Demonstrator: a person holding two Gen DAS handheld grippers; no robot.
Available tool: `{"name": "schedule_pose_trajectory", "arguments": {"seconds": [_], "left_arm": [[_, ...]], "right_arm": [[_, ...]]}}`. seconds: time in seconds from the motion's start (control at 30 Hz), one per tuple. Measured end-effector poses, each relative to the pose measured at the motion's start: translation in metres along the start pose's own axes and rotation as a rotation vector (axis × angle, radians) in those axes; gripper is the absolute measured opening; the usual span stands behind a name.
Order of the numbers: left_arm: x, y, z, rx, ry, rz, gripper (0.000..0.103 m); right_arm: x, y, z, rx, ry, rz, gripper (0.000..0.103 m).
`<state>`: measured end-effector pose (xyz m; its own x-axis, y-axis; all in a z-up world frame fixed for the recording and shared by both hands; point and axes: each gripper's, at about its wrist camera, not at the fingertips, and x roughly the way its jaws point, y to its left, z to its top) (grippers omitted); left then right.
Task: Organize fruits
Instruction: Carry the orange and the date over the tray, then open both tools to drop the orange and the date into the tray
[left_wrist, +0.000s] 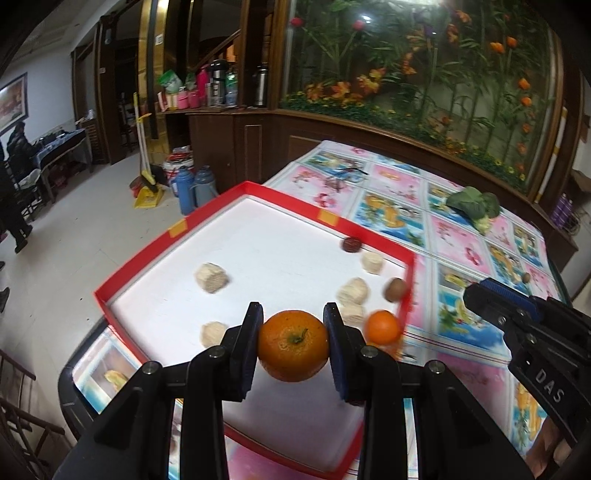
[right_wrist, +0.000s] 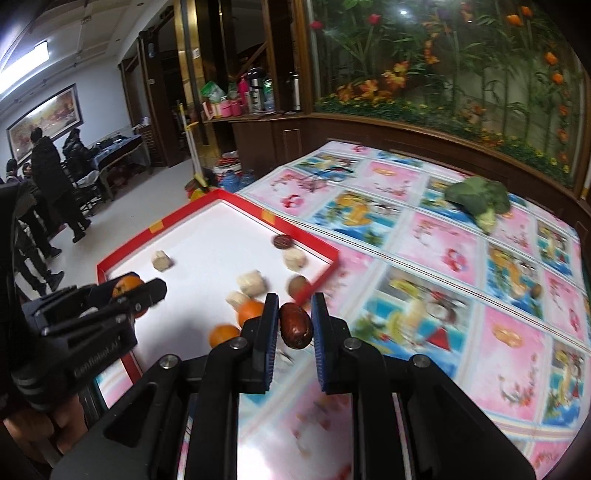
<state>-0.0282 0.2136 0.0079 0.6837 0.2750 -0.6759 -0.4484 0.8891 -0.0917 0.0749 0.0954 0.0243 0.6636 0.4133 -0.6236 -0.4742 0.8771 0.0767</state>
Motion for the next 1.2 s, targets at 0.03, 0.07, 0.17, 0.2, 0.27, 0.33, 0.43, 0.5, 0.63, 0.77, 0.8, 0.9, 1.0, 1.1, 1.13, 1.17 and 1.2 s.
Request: {"name": "schedule_pose_trajectory", "arguments": {"seconds": [0.03,0.07,0.17,0.2,0.27,0.33,0.43,0.5,0.63,0.77,0.8,0.9,1.0,1.1,1.13,1.17,1.2], "left_arm": [[0.001,0.004,0.002,-0.005,0.001,0.008,0.033],[0.003,0.007,0.004,-0.011,0.001,0.016,0.033],[0.007,0.021,0.01,-0.034,0.0,0.043,0.033],[0.008,0.024,0.011,-0.038,0.0,0.048,0.033],[0.012,0.029,0.013,-0.046,0.005,0.059,0.033],[0.015,0.033,0.016,-0.05,0.01,0.068,0.033],[0.017,0.035,0.021,-0.052,0.01,0.077,0.033],[0.018,0.037,0.025,-0.06,0.007,0.081,0.033],[0.018,0.042,0.033,-0.068,-0.005,0.089,0.033],[0.024,0.047,0.035,-0.068,0.023,0.084,0.033],[0.027,0.047,0.034,-0.067,0.036,0.081,0.034],[0.034,0.052,0.029,-0.093,0.075,0.072,0.041],[0.022,0.061,0.03,-0.141,0.022,0.072,0.077],[0.005,0.073,0.035,-0.206,-0.035,0.044,0.078],[-0.001,0.081,0.038,-0.244,-0.049,0.015,0.078],[-0.004,0.085,0.04,-0.268,-0.056,-0.003,0.079],[-0.008,0.09,0.041,-0.295,-0.064,-0.022,0.079]], "right_arm": [[0.007,0.004,0.004,-0.004,0.005,0.004,0.02],[0.012,0.006,0.007,-0.006,0.009,0.009,0.02],[0.033,0.014,0.019,-0.003,0.027,0.038,0.02],[0.038,0.016,0.021,-0.006,0.031,0.04,0.02],[0.052,0.021,0.028,-0.013,0.042,0.043,0.02],[0.062,0.024,0.034,-0.015,0.05,0.046,0.02],[0.075,0.028,0.042,-0.011,0.059,0.053,0.02],[0.082,0.031,0.047,-0.011,0.063,0.059,0.02],[0.089,0.038,0.051,-0.016,0.067,0.076,0.02],[0.098,0.036,0.05,0.003,0.106,0.112,0.02],[0.102,0.035,0.049,0.009,0.125,0.126,0.022],[0.106,0.03,0.045,0.026,0.131,0.118,0.059],[0.09,0.02,0.045,0.051,0.082,0.129,0.072],[0.062,0.0,0.049,0.095,0.018,0.13,0.072],[0.053,-0.007,0.05,0.115,0.004,0.132,0.073],[0.043,-0.018,0.049,0.15,-0.009,0.133,0.075],[0.036,-0.027,0.048,0.178,-0.016,0.139,0.078]]}}
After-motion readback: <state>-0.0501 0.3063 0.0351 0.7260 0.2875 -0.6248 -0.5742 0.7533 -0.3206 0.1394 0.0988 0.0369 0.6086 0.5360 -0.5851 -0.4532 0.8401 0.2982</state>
